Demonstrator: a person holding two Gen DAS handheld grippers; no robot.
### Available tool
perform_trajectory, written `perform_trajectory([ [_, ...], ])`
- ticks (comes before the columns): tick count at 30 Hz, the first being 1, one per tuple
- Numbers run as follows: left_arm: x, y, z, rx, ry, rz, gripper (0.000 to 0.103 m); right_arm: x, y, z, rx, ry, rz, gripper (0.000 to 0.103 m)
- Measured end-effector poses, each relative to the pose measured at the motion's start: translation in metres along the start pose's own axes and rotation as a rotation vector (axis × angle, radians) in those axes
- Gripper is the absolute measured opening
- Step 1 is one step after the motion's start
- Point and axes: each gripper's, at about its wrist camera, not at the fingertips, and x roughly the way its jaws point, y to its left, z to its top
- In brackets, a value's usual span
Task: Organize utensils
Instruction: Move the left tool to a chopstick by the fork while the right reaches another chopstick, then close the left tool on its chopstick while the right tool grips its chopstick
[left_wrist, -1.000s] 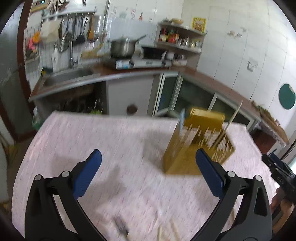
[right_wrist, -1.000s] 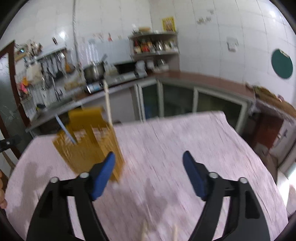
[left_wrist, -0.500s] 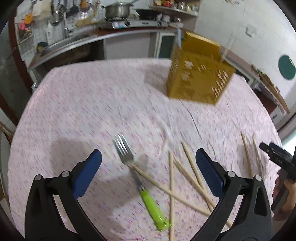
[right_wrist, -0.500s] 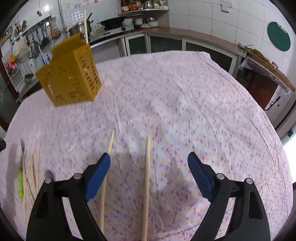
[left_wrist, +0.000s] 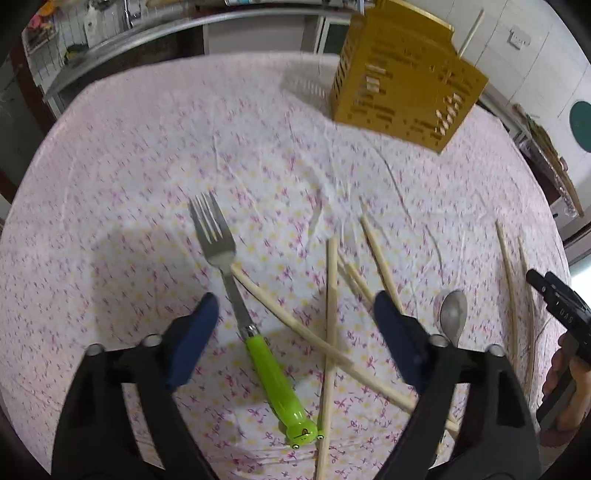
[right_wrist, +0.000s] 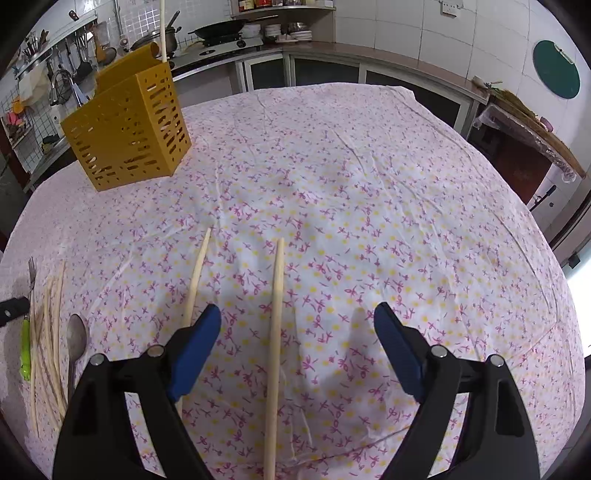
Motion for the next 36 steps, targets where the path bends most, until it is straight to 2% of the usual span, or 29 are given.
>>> perform_trajectory([
  [3,0.006,-0.004,0.003,-0.003,0.017,0.008,0.078,0.001,0.0,0.002,0.005,0.003,0.005,0.082],
  [12,0.019,-0.02,0.016,0.03,0.034,0.027,0.071,0.013,-0.002,0.006,0.026,0.055,0.021,0.062],
  [15,0.023,-0.024,0.021,0.046,0.037,0.047,0.063,0.016,0.0,0.008,0.018,0.064,0.018,0.059],
  [17,0.024,-0.026,0.024,0.054,0.039,0.057,0.053,0.018,0.001,0.009,0.012,0.069,0.014,0.057],
  [18,0.027,-0.026,0.026,0.054,0.058,0.037,0.041,0.019,0.001,0.01,0.009,0.074,0.012,0.056],
  [19,0.03,-0.025,0.026,0.052,0.078,0.018,0.035,0.02,0.002,0.011,0.006,0.077,0.01,0.056],
  [24,0.036,-0.034,0.026,0.103,0.085,0.05,0.035,0.024,0.003,0.015,0.003,0.086,0.005,0.056],
  [29,0.04,-0.042,0.029,0.106,0.08,0.051,0.035,0.025,0.004,0.016,0.0,0.086,0.0,0.055],
  [36,0.044,-0.042,0.039,0.107,0.068,0.057,0.021,0.028,0.006,0.021,-0.004,0.087,-0.01,0.044],
])
